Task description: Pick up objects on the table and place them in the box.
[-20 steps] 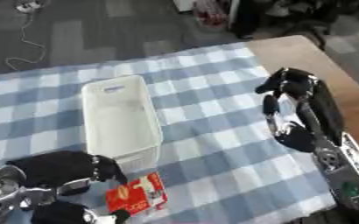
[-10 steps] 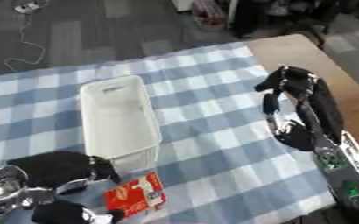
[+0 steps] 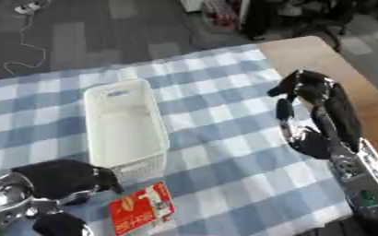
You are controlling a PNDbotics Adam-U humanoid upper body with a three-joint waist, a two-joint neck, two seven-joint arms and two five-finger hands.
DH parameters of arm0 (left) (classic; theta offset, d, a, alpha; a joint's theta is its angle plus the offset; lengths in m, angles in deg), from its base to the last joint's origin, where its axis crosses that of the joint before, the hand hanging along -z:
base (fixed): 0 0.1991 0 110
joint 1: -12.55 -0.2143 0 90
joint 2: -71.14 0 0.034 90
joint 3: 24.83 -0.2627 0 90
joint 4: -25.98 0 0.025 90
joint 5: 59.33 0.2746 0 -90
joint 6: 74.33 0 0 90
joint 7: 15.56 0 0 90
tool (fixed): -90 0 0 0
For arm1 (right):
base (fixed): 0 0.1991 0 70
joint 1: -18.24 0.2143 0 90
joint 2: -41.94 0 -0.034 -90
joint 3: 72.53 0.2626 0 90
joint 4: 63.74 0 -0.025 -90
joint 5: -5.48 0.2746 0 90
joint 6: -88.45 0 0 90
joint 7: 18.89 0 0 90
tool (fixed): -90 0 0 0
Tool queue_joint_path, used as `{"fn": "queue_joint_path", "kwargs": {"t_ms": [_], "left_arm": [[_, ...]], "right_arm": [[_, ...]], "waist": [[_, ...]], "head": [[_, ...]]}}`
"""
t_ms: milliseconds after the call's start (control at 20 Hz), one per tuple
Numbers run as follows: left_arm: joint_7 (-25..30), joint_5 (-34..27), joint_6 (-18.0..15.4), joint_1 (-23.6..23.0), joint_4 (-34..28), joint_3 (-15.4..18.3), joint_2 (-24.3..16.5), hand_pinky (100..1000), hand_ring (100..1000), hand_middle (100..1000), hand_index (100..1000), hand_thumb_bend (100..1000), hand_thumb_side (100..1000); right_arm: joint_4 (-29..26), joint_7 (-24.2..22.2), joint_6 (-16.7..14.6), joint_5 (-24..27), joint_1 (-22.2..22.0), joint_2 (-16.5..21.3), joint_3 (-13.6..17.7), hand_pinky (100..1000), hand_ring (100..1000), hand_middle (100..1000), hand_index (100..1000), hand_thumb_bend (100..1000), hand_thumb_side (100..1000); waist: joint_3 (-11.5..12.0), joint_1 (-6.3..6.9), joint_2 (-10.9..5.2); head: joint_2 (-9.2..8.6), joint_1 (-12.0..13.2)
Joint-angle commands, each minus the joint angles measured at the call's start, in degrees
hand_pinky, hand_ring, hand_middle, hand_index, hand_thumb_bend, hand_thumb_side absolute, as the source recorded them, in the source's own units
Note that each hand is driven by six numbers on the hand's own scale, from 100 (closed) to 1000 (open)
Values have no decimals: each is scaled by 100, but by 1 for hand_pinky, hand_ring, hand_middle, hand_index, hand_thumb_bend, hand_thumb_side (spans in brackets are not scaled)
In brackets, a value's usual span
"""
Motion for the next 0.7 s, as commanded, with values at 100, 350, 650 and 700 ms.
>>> {"fn": "queue_joint_path", "kwargs": {"t_ms": [100,350,650,700], "left_arm": [[6,116,-233,123,45,-40,-105,810,851,857,921,572,1000],[6,276,-422,238,155,-151,-80,820,859,863,925,490,1000],[6,294,-456,417,227,-236,34,788,847,859,928,396,1000],[6,284,-437,432,242,-240,59,773,841,856,928,385,1000]], "right_arm": [[-93,-7,-9,18,67,158,24,341,343,493,617,100,928],[-93,-16,-11,21,78,168,7,341,342,493,617,100,928],[-93,-53,-17,48,108,198,-6,343,344,495,619,100,927],[-93,-59,-18,60,125,207,-1,344,344,495,619,100,926]], "waist": [[-15,17,-52],[-38,25,-54],[-74,47,-70],[-87,54,-74]], "head": [[-19,-67],[-19,11],[-19,61],[-19,80]]}}
